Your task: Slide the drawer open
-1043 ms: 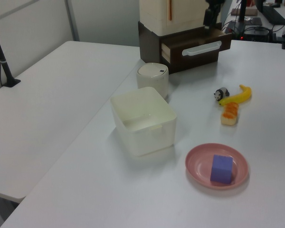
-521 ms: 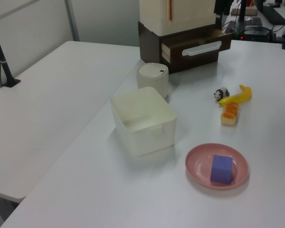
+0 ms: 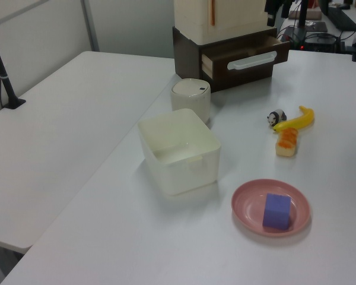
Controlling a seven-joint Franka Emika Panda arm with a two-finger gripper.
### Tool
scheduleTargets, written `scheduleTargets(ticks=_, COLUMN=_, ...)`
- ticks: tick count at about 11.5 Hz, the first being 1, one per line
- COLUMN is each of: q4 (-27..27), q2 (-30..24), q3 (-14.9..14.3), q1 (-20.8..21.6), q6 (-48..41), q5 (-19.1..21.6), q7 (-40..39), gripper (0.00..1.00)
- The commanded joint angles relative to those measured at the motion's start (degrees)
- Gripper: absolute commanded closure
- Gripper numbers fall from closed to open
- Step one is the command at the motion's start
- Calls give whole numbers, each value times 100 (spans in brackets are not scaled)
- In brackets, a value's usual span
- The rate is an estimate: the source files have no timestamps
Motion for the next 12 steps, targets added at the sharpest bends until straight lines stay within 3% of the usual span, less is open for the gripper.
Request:
scheduleTargets(ticks=1, q4=-145, q2=-158, q3=-934, q1=919, q6=-138, q5=109, q7=51, gripper=0)
scheduleTargets(ticks=2, q4=-136, q2=-149, q3=-1067, q1=1069, q6=-138, q5=100, q7=51, gripper=0)
scheduleTargets(ticks=6, q4=-136, q2=-149, q3=-981, q1=755, q6=-102, q5=126, q7=-45, gripper=0)
scheduleTargets(ticks=12, q4=-136, q2=-149, q3=-981, q1=781, q6=-67, q5=83, q7=-142, gripper=0)
